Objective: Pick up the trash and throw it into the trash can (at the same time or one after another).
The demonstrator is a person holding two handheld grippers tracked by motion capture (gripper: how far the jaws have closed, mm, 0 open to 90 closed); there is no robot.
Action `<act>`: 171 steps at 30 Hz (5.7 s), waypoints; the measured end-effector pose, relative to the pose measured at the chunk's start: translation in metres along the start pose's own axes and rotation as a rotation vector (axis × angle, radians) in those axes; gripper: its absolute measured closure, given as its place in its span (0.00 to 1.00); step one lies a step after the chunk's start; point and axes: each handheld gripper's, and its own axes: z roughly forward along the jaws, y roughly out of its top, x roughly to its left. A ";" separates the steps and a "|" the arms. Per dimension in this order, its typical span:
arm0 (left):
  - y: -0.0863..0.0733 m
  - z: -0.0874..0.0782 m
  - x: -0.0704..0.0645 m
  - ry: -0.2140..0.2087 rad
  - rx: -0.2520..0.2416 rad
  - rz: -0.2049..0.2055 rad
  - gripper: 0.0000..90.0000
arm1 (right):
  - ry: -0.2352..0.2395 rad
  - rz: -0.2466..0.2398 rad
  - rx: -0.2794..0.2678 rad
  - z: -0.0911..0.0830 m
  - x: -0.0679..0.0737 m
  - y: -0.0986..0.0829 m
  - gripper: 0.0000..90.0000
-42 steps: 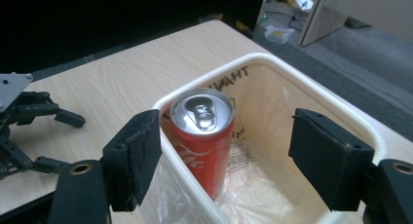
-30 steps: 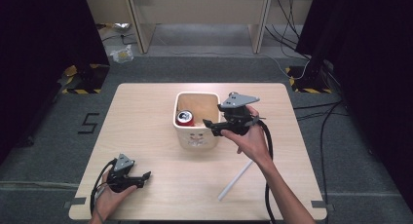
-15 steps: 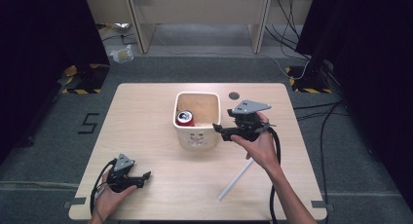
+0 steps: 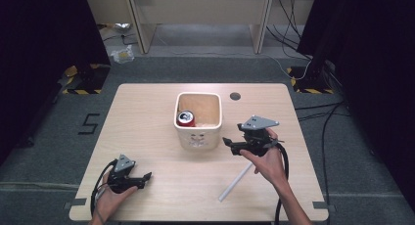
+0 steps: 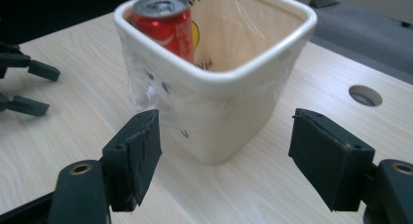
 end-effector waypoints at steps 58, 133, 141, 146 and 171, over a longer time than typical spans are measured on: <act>0.000 0.000 0.000 0.000 0.000 0.001 0.19 | -0.155 0.236 0.214 0.023 0.005 -0.125 0.30; 0.000 0.000 0.000 0.000 0.000 0.001 0.19 | -0.111 0.098 0.061 -0.024 -0.021 -0.094 0.88; 0.000 0.000 0.000 0.001 -0.001 0.000 0.19 | -0.122 0.090 0.019 -0.034 -0.029 -0.076 0.88; 0.000 0.000 0.000 0.001 -0.001 0.000 0.19 | -0.123 0.083 -0.001 -0.038 -0.032 -0.066 0.88; 0.000 0.000 0.000 0.000 0.000 0.000 0.19 | -0.066 -0.014 -0.062 -0.044 -0.027 0.006 0.88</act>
